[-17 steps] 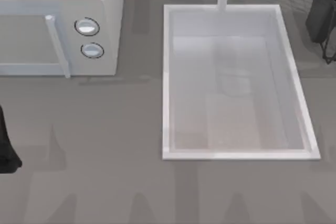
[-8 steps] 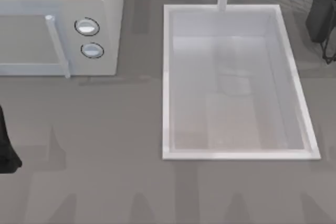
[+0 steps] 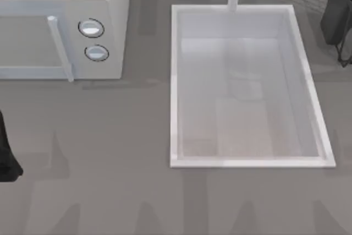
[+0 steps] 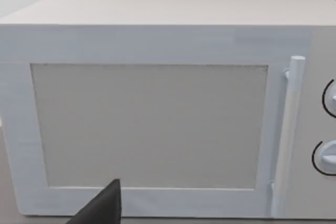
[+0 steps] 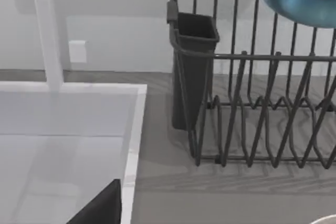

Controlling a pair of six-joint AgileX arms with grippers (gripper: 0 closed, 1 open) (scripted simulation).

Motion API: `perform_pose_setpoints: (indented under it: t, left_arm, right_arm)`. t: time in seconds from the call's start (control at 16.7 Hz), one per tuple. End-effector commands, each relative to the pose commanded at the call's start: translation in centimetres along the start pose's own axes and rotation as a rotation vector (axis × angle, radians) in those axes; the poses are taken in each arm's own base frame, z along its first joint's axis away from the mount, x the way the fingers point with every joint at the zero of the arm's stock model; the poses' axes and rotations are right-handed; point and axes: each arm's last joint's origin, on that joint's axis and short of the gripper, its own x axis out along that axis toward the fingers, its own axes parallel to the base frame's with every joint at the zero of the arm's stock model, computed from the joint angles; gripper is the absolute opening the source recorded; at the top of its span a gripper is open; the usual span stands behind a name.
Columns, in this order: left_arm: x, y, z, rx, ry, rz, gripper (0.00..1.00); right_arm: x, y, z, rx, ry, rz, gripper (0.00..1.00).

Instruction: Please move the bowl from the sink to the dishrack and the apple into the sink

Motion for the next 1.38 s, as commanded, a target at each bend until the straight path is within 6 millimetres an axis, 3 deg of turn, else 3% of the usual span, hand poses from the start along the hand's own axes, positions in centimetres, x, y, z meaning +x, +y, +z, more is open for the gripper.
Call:
perform_pose_setpoints:
  t: [0.36,0.72,1.08,1.38]
  left_arm:
    - [0.0,0.0,0.0,0.0,0.0,0.0,1.0]
    - [0.0,0.0,0.0,0.0,0.0,0.0,1.0]
    - [0.0,0.0,0.0,0.0,0.0,0.0,1.0]
    - [0.0,0.0,0.0,0.0,0.0,0.0,1.0]
  right_arm:
    - [2.8,-0.9,4.7,-0.04,0.369,-0.036,1.0]
    - [9.8,-3.3,7.7,-0.049,0.84,-0.054,1.0]
    - [17.5,-6.7,6.6,-0.014,1.248,-0.024,1.0]
    - [21.0,-8.6,4.5,0.017,1.437,0.009,1.0]
